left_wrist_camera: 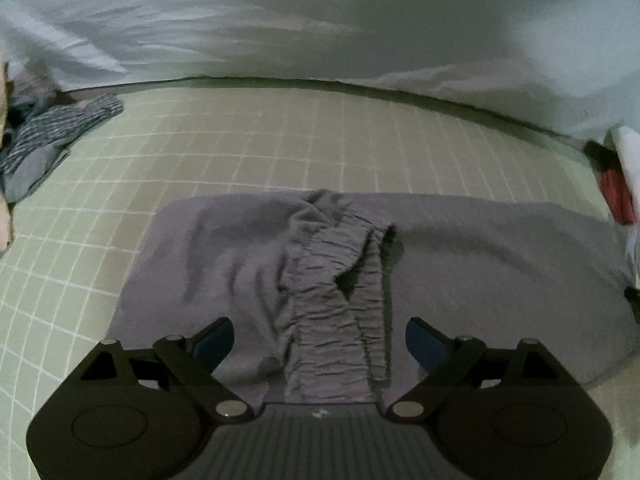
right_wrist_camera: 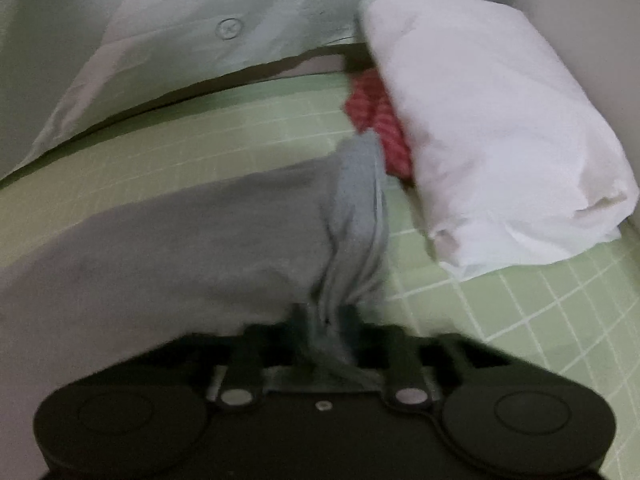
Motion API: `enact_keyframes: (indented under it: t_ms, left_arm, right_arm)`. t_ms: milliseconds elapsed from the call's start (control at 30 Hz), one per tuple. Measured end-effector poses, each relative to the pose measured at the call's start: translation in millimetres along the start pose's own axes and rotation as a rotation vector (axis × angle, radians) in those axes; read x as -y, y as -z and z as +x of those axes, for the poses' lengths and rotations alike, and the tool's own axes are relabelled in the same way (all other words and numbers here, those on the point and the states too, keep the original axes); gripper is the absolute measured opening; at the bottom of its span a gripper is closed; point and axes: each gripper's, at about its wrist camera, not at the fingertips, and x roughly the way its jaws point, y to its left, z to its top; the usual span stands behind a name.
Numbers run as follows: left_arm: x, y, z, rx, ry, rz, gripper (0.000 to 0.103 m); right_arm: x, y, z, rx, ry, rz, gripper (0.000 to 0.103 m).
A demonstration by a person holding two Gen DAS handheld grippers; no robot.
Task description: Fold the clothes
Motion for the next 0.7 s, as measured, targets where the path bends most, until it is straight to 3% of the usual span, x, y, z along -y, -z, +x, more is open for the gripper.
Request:
enact_keyframes:
  t_ms: [400, 533, 667, 700]
  left_arm:
    - [-54, 22, -32, 0.041, -0.034, -0.126, 0.093]
    - [-69, 18, -36, 0.041, -0.046, -0.123, 0.093]
    - [-77, 11, -39, 0.045, -0.047, -0.083, 0.093]
    - [-78, 10, -39, 0.047, -0.049, -0.075, 0.093]
  right_arm:
    - [-126, 0, -73, 0.116, -0.17, -0.228, 0.011]
    - [-193, 25, -77, 0.072, -0.259, -0.281, 0.012]
    - [-232, 54, -60, -0.047, -0.246, -0.309, 0.013]
    - [-235, 56, -62, -0.05, -0.24, -0.311, 0.019]
